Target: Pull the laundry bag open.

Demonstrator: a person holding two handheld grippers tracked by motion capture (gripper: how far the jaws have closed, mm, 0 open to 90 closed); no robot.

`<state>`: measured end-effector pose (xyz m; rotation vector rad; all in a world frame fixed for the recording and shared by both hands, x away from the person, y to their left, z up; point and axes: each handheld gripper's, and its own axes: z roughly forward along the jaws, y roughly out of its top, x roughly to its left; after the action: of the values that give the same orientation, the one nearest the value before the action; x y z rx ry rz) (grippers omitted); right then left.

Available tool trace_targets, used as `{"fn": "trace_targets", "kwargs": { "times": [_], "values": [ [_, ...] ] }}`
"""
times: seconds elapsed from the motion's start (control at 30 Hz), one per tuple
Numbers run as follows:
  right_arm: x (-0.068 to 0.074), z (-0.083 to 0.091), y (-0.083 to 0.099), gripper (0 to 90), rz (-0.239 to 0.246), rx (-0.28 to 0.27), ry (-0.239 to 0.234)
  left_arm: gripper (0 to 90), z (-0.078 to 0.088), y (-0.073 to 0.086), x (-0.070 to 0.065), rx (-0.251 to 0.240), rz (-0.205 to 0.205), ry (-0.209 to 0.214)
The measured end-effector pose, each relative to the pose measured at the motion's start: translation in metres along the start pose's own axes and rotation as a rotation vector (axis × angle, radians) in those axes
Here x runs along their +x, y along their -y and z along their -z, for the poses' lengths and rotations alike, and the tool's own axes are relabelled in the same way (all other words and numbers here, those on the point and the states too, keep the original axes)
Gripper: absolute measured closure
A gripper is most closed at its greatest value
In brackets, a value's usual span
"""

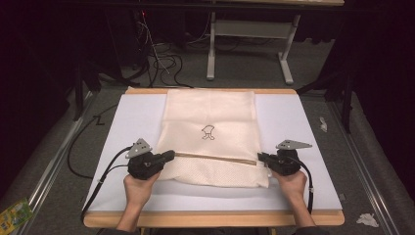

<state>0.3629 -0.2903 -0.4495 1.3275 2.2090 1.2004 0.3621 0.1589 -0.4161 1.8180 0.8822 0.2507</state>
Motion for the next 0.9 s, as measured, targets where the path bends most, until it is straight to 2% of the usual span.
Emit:
{"fn": "trace_targets", "kwargs": {
  "times": [0.9],
  "values": [
    [0.0004,0.0008,-0.001,88.5,0.003,0.004,0.004,87.2,0.0083,0.0041,0.0085,-0.008,0.015,-0.022]
  ]
}}
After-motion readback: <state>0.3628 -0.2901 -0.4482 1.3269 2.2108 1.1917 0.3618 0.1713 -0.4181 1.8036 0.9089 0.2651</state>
